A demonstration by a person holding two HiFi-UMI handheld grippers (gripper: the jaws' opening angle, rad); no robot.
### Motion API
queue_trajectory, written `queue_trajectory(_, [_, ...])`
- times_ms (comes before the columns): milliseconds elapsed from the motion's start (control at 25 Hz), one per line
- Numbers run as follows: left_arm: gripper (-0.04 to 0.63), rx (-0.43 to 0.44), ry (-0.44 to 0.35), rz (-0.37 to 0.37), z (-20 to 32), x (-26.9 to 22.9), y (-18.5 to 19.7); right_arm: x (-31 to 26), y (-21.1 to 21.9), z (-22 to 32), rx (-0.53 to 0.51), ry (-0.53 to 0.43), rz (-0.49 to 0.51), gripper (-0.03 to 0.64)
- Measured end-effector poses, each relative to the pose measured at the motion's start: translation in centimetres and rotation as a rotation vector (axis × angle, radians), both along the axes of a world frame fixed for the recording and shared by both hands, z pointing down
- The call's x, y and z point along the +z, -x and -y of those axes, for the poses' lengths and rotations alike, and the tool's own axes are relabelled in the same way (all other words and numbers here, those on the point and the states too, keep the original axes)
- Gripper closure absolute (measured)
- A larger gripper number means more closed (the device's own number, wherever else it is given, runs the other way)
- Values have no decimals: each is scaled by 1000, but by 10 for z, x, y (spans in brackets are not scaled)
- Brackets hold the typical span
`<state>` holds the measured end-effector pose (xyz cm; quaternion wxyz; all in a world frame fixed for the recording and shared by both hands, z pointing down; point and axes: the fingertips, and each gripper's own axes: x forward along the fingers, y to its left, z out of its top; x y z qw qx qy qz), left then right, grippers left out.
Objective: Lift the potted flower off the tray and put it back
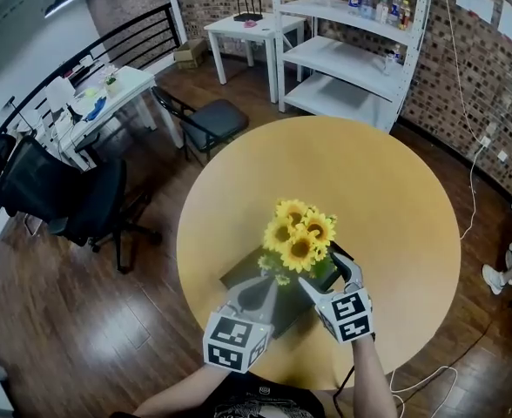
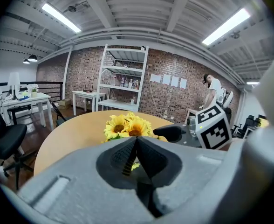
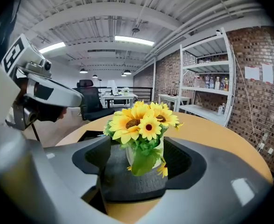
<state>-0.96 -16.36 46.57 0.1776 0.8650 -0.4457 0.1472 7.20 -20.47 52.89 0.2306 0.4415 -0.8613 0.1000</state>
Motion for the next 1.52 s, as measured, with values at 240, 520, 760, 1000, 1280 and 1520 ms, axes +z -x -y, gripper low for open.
queue_trajectory(240, [591,17,8,8,27,3,7,29,1,23,-4,47,-40,212])
queue_trajectory(520, [591,50,22,5,46,11,4,61,8,46,-32,87,-94,146])
queue_trajectory(760, [591,63,33,13,52,18,5,79,16,62,-31,90,-82,98])
queue_trajectory(1000, [592,46,47,18,61,27,17,84,20,68,-48,126,-34,75])
queue_trajectory(1280, [592,42,62,18,67,33,16,87,29,76,-62,147,-67,64])
queue_trajectory(1520, [591,19,65,18,70,34,26,96,33,87,-43,136,-111,80])
